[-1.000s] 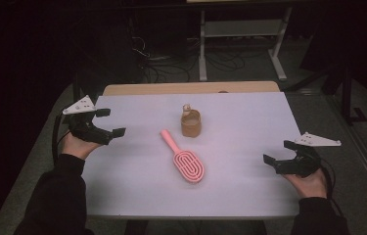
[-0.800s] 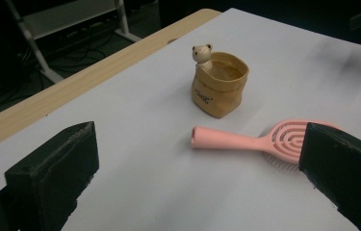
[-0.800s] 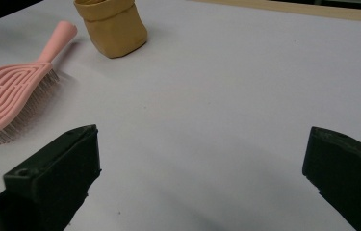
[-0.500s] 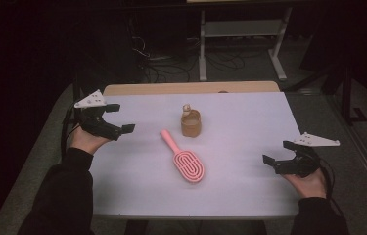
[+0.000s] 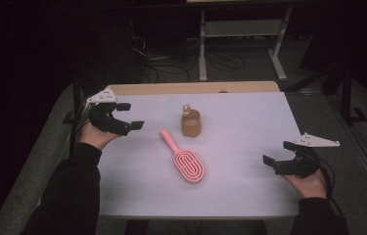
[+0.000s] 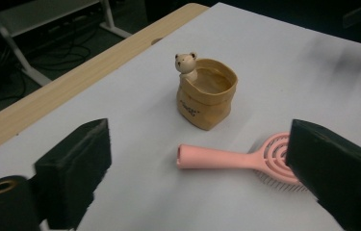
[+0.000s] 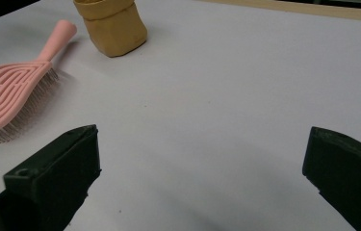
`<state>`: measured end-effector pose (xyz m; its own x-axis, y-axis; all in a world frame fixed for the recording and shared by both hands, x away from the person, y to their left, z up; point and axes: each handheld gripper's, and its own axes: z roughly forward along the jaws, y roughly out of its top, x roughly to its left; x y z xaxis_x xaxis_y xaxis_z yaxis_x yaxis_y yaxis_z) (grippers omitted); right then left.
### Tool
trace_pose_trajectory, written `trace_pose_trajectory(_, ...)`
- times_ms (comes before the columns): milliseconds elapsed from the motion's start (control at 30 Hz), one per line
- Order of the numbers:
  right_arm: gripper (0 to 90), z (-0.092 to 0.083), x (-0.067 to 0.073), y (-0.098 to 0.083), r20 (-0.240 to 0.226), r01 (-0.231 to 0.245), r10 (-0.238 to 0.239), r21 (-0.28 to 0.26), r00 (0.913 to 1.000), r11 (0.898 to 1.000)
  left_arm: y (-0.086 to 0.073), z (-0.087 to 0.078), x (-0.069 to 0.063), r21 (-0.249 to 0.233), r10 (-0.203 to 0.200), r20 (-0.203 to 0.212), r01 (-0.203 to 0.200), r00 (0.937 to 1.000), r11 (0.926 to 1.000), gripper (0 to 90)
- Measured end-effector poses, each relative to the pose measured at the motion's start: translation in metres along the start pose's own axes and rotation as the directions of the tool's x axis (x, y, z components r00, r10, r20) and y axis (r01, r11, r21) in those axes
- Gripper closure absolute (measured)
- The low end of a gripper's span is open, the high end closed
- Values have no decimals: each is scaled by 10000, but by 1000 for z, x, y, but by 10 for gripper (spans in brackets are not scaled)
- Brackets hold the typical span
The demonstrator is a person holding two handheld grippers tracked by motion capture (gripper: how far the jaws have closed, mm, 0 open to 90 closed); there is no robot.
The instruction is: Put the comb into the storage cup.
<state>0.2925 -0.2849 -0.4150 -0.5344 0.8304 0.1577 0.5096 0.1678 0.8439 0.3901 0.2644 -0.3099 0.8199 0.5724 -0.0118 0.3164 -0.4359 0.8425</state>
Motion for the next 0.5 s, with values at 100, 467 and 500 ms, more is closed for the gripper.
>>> trace_pose_trajectory(100,0,0,1,0,-8,-1,1,16,10000,10000,3,4,-1,120,44,48,-45,10000,9999,154)
trace_pose_trajectory(467,0,0,0,0,-11,8,-8,29,10000,10000,5,36,-5,515,397,382,-416,9985,9978,283)
trace_pose_trajectory(500,0,0,0,0,-9,6,-6,17,10000,10000,4,40,-6,526,433,381,-453,9983,9976,301)
